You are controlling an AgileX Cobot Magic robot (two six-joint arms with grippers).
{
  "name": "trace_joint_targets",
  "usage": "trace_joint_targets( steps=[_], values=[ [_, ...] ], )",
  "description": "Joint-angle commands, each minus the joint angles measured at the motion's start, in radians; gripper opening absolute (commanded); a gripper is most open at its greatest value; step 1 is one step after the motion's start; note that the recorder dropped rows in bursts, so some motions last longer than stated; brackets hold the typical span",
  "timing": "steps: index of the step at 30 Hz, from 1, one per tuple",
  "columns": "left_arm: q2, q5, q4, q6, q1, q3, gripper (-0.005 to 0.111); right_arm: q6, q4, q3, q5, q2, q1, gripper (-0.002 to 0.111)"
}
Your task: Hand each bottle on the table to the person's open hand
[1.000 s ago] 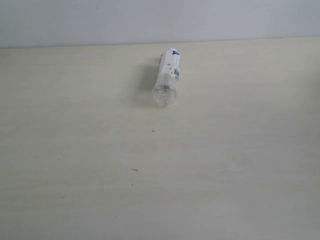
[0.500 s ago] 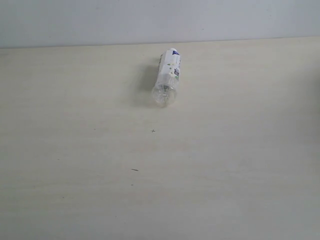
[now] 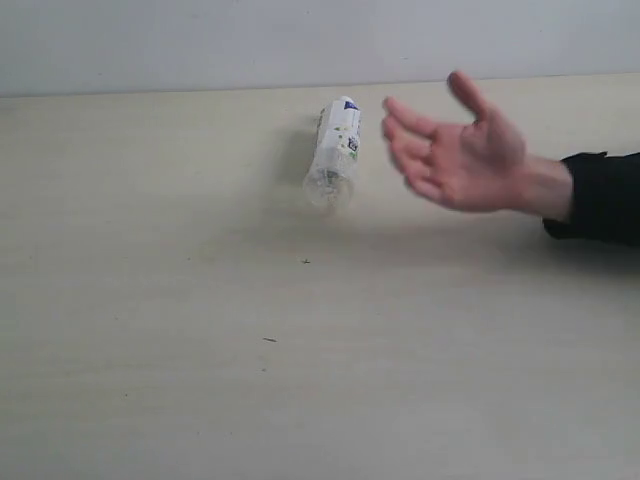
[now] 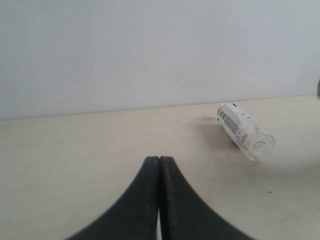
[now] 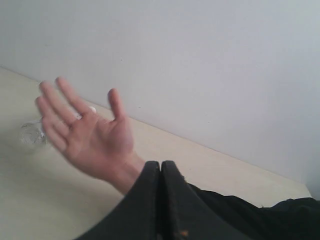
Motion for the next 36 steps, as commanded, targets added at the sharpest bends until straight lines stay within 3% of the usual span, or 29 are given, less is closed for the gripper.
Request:
trace_joint_targets(
  steps=[1,10,15,19,21,25,31,36],
  values=[
    [-0.003,-0.002,0.000,-0.007,0.002,0.000,0.000,0.002,-0.006,0.005,-0.004,-0.004,0.003,0.001],
    [-0.003,-0.002,0.000,-0.007,0.002,0.000,0.000,-0.003,-0.017,0.005,0.000,-0.004,0.003,0.001],
    [-0.003,-0.002,0.000,-0.007,0.002,0.000,0.000,0.017,-0.136,-0.003,-0.021,-0.004,0.003,0.001],
    [-0.003,-0.002,0.000,-0.007,0.002,0.000,0.000,0.404,-0.428,-0.060,-0.068,0.074,0.003,0.001],
    [-0.003,-0.002,0.000,-0.007,0.002,0.000,0.000,0.525,-0.481,-0.129,-0.043,0.208,0.003,0.001],
    [-0.003,-0.002,0.000,-0.007,0.002,0.000,0.000,0.506,-0.298,-0.368,-0.018,0.588,0.003,0.001],
    [-0.003,-0.002,0.000,-0.007,0.002,0.000,0.000,0.115,0.218,-0.888,0.152,1.366,0.003,0.001],
    [-0.003,-0.002,0.000,-0.007,0.002,0.000,0.000,0.076,0.339,-1.364,0.415,1.876,0.001,0.001]
  ],
)
